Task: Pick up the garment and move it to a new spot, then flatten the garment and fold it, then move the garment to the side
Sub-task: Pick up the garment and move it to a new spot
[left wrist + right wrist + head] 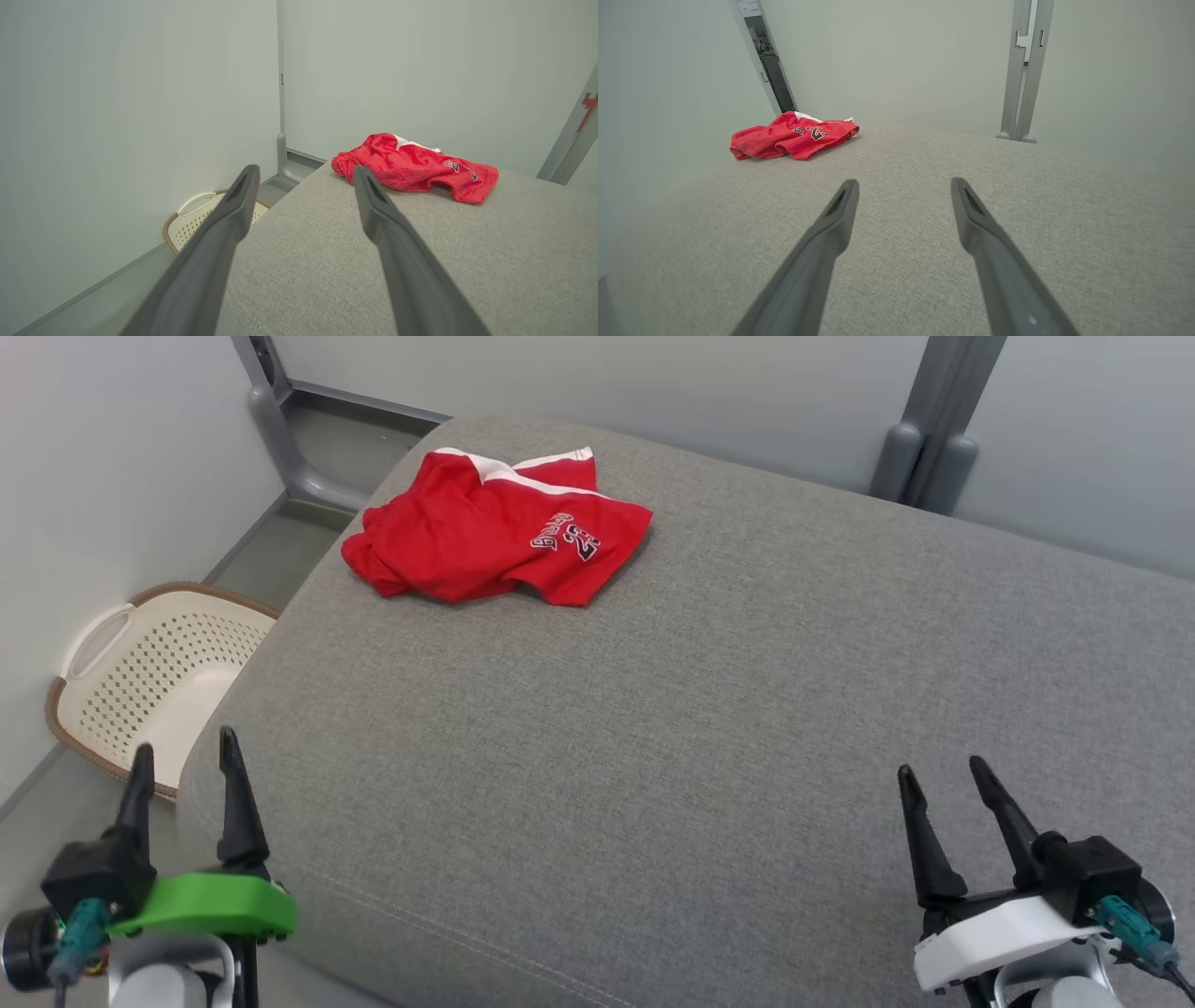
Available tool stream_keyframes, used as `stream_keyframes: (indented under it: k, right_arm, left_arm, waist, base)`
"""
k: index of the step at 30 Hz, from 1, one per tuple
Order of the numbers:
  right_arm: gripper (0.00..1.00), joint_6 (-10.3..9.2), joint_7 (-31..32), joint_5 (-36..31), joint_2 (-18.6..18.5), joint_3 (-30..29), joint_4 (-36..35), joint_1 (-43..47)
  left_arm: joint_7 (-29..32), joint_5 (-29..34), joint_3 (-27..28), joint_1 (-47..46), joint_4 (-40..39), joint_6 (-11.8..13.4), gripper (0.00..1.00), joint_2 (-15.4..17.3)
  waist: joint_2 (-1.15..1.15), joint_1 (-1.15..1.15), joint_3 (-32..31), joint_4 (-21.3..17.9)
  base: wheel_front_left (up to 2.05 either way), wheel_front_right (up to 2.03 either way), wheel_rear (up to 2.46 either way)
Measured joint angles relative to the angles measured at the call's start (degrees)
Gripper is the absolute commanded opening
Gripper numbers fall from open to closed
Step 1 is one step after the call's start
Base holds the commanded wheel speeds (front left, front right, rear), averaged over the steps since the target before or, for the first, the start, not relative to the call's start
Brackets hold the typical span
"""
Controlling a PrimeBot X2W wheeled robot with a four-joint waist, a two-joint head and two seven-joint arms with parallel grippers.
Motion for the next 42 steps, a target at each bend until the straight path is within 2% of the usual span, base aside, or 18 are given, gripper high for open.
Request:
stream_keyframes:
  k: [8,14,25,34,39,42]
  right_arm:
    - [1.00,0.00,1.9,-0.9,-4.5,-3.5,-4.0,-2.7]
    - [1.00,0.01,2.7,-1.1,-6.4,-7.1,-7.6,-4.6]
    - [1.00,0.00,2.5,-1.6,-7.1,-14.2,-12.6,-5.8]
    - [1.00,0.01,2.5,-1.8,-7.1,-16.5,-15.4,-6.4]
    - [1.00,0.01,2.7,-1.9,-7.2,-16.7,-15.7,-6.6]
    - [1.00,0.00,3.2,-1.9,-7.4,-16.9,-16.0,-6.7]
  left_arm:
    - [0.0,-1.0,2.5,-13.4,1.9,-1.2,1.00,1.6]
    - [0.0,-1.4,5.0,-24.1,3.9,-2.4,1.00,5.9]
    - [3.6,-3.4,5.8,-42.3,11.5,-4.5,1.00,12.0]
    - [7.2,-4.9,5.5,-51.0,24.3,-5.8,1.00,15.0]
    - [10.8,-5.8,5.2,-53.6,33.6,-6.6,1.00,16.6]
    - [15.1,-6.2,4.1,-54.8,39.3,-7.5,1.00,17.4]
  waist:
    - [0.00,0.00,4.7,-4.3]
    - [0.00,0.00,9.5,-9.5]
    - [0.00,0.01,20.0,-17.3]
    - [0.00,0.01,27.6,-22.3]
    - [0.00,0.01,29.9,-24.7]
    - [0.00,0.00,30.9,-25.8]
  base:
    - [0.00,0.00,0.00]
    - [0.00,0.00,0.00]
    - [0.00,0.00,0.00]
    - [0.00,0.00,0.00]
    - [0.00,0.00,0.00]
    - [0.00,0.00,0.00]
